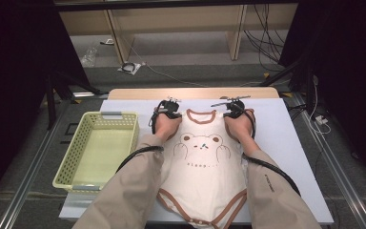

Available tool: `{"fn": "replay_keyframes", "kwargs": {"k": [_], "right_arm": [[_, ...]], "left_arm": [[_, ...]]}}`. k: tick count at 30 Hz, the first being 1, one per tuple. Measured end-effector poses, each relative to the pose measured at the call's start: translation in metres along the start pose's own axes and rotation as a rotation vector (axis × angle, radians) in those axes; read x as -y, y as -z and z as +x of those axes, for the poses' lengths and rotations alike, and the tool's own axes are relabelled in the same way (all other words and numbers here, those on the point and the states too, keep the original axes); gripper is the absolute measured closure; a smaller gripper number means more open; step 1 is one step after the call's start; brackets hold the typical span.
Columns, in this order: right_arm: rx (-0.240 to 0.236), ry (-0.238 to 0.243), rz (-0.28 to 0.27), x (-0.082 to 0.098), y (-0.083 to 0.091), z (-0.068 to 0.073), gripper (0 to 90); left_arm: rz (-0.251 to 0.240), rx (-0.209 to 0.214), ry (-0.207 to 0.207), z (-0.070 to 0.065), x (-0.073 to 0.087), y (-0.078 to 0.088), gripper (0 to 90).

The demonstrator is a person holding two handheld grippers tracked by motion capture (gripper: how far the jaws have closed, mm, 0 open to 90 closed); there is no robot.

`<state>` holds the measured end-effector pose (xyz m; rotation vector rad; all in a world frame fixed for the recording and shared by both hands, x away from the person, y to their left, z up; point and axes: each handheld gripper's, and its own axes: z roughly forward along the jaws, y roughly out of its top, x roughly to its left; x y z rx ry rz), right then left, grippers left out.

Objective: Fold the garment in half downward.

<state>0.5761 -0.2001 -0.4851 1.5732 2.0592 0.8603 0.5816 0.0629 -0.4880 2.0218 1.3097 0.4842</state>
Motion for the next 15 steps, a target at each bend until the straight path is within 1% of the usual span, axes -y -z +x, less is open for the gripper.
{"fn": "replay_keyframes", "kwargs": {"k": [1,4,5,7,8,9,11,15], "right_arm": [[0.001,0.0,-0.004,0.0,0.0,0.0,87.0],[-0.001,0.009,-0.023,0.001,0.003,-0.001,87.3],[-0.002,0.004,-0.032,0.001,0.004,-0.001,87.3],[-0.001,0.011,-0.05,0.001,0.007,-0.002,87.4],[-0.001,0.016,-0.056,0.001,0.008,-0.002,87.4],[0.0,0.013,-0.065,0.001,0.01,-0.001,87.4],[0.001,0.02,-0.079,0.0,0.012,-0.001,87.5],[0.005,0.02,-0.116,-0.004,0.019,0.001,87.5]], "left_arm": [[-0.004,0.002,0.003,0.0,0.0,0.0,87.3],[-0.015,0.008,0.029,0.002,0.001,0.002,87.5],[-0.019,0.011,0.034,0.003,0.001,0.003,87.5],[-0.032,0.019,0.047,0.003,0.001,0.005,87.6],[-0.04,0.02,0.045,0.003,0.0,0.006,87.6],[-0.051,0.024,0.055,0.003,-0.001,0.008,87.6],[-0.065,0.029,0.057,0.003,-0.003,0.011,87.7],[-0.097,0.037,0.061,0.003,-0.009,0.019,87.7]]}}
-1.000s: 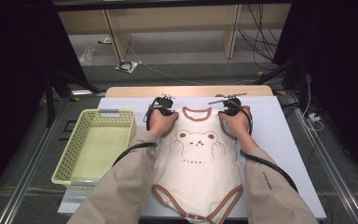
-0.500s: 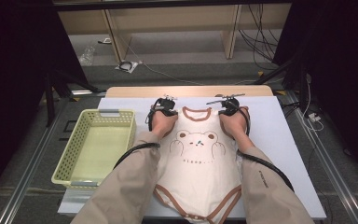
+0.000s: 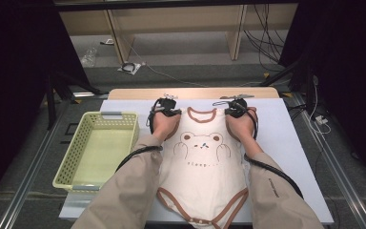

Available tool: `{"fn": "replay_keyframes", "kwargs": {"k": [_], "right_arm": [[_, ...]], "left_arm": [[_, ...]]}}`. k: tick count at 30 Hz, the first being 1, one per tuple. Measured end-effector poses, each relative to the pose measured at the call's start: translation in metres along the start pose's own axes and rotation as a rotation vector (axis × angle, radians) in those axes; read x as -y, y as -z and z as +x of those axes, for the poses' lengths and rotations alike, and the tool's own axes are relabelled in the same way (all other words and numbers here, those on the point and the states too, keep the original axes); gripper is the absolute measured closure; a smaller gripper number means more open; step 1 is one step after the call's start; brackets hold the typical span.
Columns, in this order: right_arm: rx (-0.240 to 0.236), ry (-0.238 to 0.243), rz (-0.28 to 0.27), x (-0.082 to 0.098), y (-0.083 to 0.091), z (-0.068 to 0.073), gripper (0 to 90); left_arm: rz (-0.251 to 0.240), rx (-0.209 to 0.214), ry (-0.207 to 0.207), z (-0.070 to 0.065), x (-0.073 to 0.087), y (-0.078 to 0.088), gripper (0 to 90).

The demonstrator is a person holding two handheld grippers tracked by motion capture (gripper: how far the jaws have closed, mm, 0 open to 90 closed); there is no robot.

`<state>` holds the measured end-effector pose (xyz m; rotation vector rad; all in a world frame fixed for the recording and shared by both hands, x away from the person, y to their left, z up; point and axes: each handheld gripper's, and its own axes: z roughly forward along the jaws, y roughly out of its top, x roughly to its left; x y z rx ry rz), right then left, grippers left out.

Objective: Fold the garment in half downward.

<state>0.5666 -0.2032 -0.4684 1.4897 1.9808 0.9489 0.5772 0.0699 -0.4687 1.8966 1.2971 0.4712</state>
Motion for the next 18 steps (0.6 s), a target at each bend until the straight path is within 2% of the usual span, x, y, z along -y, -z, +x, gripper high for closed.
{"fn": "replay_keyframes", "kwargs": {"k": [2,6,18], "right_arm": [[0.003,0.002,-0.019,-0.003,0.003,0.0,87.5],[0.005,0.004,-0.045,-0.007,0.008,0.001,87.5],[0.013,-0.002,-0.105,-0.016,0.02,-0.002,87.4]], "left_arm": [[-0.017,0.005,0.013,0.0,-0.003,0.003,87.7],[-0.042,0.016,0.011,0.0,-0.009,0.01,87.7],[-0.098,0.028,-0.014,-0.005,-0.023,0.023,87.7]]}}
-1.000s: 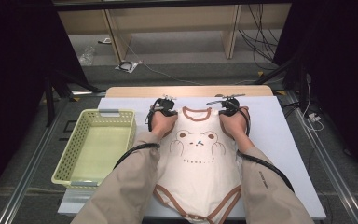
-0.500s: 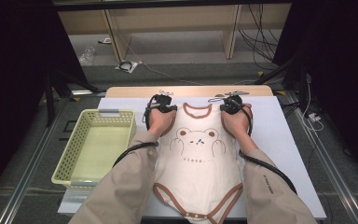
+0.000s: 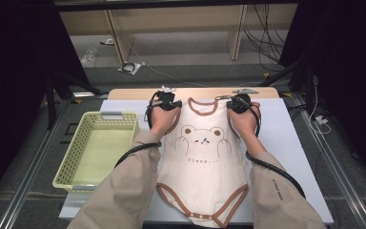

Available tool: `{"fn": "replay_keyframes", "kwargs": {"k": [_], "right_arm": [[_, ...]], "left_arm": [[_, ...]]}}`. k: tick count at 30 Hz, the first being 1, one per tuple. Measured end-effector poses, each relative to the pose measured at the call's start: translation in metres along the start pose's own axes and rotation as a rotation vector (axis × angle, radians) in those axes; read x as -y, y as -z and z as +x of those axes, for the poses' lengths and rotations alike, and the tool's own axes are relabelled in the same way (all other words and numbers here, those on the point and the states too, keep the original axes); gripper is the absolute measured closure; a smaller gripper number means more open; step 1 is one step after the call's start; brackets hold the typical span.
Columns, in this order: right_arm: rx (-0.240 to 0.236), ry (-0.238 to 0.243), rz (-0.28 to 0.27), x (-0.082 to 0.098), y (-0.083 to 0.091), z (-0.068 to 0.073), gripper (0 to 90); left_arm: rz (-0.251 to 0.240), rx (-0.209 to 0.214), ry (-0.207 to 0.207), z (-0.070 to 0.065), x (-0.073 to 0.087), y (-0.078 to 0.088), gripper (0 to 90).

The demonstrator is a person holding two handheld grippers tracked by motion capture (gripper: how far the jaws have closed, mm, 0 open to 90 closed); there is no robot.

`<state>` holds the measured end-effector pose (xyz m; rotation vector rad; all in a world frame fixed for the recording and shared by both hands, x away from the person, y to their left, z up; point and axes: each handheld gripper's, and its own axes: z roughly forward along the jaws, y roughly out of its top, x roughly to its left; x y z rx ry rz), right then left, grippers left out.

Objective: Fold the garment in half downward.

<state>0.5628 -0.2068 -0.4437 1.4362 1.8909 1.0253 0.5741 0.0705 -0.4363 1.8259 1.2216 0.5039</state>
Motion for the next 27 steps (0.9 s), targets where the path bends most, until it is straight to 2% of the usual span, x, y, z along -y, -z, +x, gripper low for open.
{"fn": "replay_keyframes", "kwargs": {"k": [5,27], "right_arm": [[0.004,-0.004,-0.024,-0.005,0.004,-0.001,87.4],[0.006,0.0,-0.068,-0.022,0.015,0.002,87.5]], "left_arm": [[-0.011,0.002,-0.012,0.0,-0.005,0.004,87.8],[-0.056,0.004,-0.017,0.002,-0.018,0.017,88.0]]}}
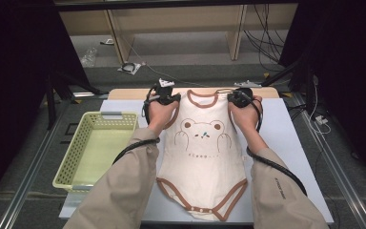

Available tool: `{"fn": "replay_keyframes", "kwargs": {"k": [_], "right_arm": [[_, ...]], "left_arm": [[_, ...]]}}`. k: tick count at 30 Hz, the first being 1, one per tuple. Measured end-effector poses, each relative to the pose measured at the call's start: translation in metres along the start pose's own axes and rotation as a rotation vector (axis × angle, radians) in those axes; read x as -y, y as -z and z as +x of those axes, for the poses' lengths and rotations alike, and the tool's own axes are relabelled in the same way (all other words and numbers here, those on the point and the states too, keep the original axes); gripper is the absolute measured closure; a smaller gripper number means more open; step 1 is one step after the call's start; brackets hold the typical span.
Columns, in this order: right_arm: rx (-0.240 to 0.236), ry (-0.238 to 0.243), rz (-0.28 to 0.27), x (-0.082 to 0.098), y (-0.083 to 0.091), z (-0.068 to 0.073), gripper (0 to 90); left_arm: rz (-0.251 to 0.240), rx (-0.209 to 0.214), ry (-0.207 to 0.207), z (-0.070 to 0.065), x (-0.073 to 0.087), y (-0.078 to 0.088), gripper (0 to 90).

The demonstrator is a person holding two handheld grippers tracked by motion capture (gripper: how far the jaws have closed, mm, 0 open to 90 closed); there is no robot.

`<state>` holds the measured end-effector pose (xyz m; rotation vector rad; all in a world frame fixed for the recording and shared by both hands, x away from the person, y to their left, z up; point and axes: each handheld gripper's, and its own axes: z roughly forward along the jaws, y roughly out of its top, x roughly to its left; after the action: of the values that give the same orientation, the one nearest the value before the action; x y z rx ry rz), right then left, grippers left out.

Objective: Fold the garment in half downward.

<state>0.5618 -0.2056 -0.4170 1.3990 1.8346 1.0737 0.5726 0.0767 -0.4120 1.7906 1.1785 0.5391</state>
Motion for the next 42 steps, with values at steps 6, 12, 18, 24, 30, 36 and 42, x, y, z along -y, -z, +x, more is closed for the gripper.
{"fn": "replay_keyframes", "kwargs": {"k": [6,12,18,24,30,36,42], "right_arm": [[0.002,0.004,-0.013,-0.003,0.002,0.0,87.5],[0.004,0.004,-0.024,-0.007,0.004,0.001,87.5],[0.005,0.006,-0.03,-0.009,0.005,0.001,87.4],[0.008,0.006,-0.038,-0.012,0.006,0.0,87.4],[0.008,0.008,-0.049,-0.014,0.008,0.0,87.4],[0.01,0.009,-0.055,-0.015,0.01,0.0,87.5],[0.014,0.015,-0.063,-0.02,0.012,0.001,87.5]], "left_arm": [[-0.01,0.003,-0.005,-0.001,-0.004,0.002,88.0],[-0.016,0.004,-0.008,-0.001,-0.007,0.003,88.0],[-0.02,0.003,-0.01,-0.001,-0.009,0.005,87.9],[-0.032,0.008,-0.013,-0.002,-0.013,0.006,87.9],[-0.039,0.013,-0.004,-0.001,-0.014,0.007,88.0],[-0.046,0.016,-0.006,-0.001,-0.016,0.009,87.9],[-0.06,0.016,-0.009,-0.002,-0.02,0.011,88.0]]}}
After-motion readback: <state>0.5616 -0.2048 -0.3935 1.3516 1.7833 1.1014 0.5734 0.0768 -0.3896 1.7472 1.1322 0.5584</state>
